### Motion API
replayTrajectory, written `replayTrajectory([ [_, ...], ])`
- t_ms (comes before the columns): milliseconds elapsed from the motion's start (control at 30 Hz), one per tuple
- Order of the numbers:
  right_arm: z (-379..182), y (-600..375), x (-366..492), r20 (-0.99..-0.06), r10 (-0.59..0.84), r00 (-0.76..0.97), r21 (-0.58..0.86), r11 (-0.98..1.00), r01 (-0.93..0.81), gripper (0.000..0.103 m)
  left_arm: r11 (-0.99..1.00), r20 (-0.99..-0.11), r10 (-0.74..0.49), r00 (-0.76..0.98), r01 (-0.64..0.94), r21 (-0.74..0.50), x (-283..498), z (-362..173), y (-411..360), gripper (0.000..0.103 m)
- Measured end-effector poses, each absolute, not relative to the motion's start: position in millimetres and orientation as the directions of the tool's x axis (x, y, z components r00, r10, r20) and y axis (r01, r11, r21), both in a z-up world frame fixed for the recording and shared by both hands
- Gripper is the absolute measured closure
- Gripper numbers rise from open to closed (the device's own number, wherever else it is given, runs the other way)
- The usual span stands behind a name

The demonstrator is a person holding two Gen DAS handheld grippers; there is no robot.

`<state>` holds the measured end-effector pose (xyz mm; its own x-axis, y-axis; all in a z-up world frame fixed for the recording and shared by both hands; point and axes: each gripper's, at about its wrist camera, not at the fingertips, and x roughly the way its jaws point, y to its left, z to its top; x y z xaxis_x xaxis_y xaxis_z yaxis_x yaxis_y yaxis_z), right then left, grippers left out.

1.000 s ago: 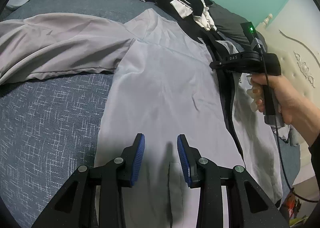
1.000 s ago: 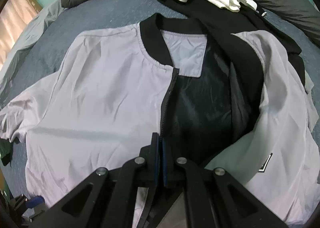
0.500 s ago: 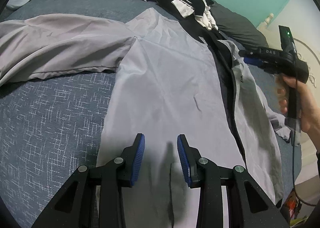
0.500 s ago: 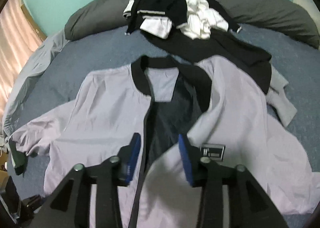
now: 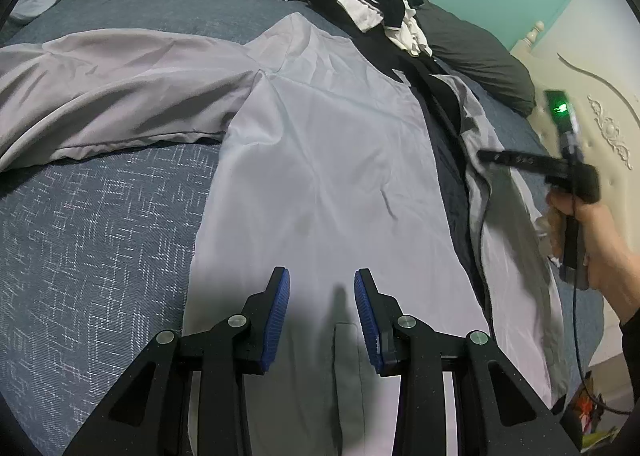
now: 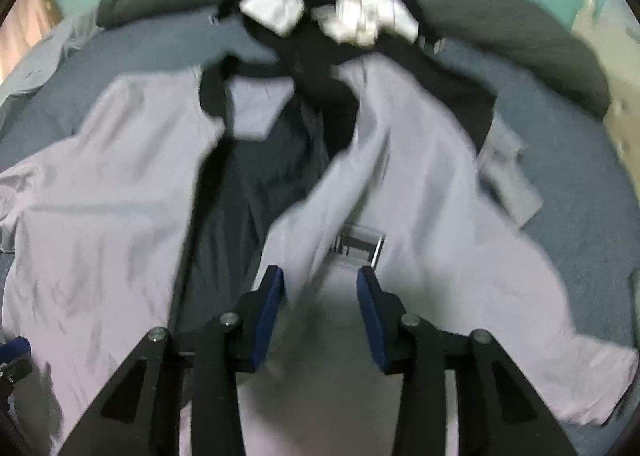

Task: Fold clothes
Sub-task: 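Lay the front panel down and open the right gripper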

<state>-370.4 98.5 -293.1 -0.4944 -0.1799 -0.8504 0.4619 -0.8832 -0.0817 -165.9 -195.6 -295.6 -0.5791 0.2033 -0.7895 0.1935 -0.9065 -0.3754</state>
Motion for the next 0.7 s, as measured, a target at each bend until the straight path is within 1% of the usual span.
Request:
replayTrajectory([
  [100, -269, 81, -363, -0.792, -0.260, -0.553, -0.092, -0.844, 0.529, 0.064, -0.907, -0.790, 0.207, -0.577, 0.189, -0.376, -167, -296, -193, 0.066],
  [133, -265, 72, -363, -0.786, -0.284, -0.549, -0.092, -0.824, 0.559, 0.064, -0.908, -0.791, 0.207, -0.576, 0.187, -0.374, -167, -296, -193, 0.066],
  [200, -267, 55, -365, -0.803, -0.292, -0.519, -0.099, -0.794, 0.600, 0.064, -0.911, -0.793, 0.207, -0.573, 0.183, -0.370, -167, -297, -191, 0.066],
  [300, -283, 43, -381, -0.837, -0.263, -0.480, -0.105, -0.783, 0.613, 0.064, -0.914, -0.796, 0.206, -0.569, 0.180, -0.365, -169, -298, -189, 0.066],
  [433, -304, 54, -390, -0.885, -0.147, -0.442, -0.146, -0.814, 0.563, 0.064, -0.917, -0.799, 0.205, -0.565, 0.175, -0.359, -170, -299, -188, 0.066],
  [467, -307, 60, -392, -0.891, -0.123, -0.436, -0.157, -0.819, 0.551, 0.066, -0.917, -0.799, 0.205, -0.565, 0.176, -0.359, -170, -299, -189, 0.066],
  [633, -318, 94, -401, -0.900, -0.069, -0.430, -0.182, -0.837, 0.516, 0.066, -0.913, -0.796, 0.209, -0.568, 0.179, -0.367, -168, -298, -189, 0.066],
  [700, -320, 102, -405, -0.906, -0.081, -0.416, -0.157, -0.848, 0.506, 0.066, -0.913, -0.797, 0.207, -0.568, 0.182, -0.366, -167, -298, -187, 0.066],
])
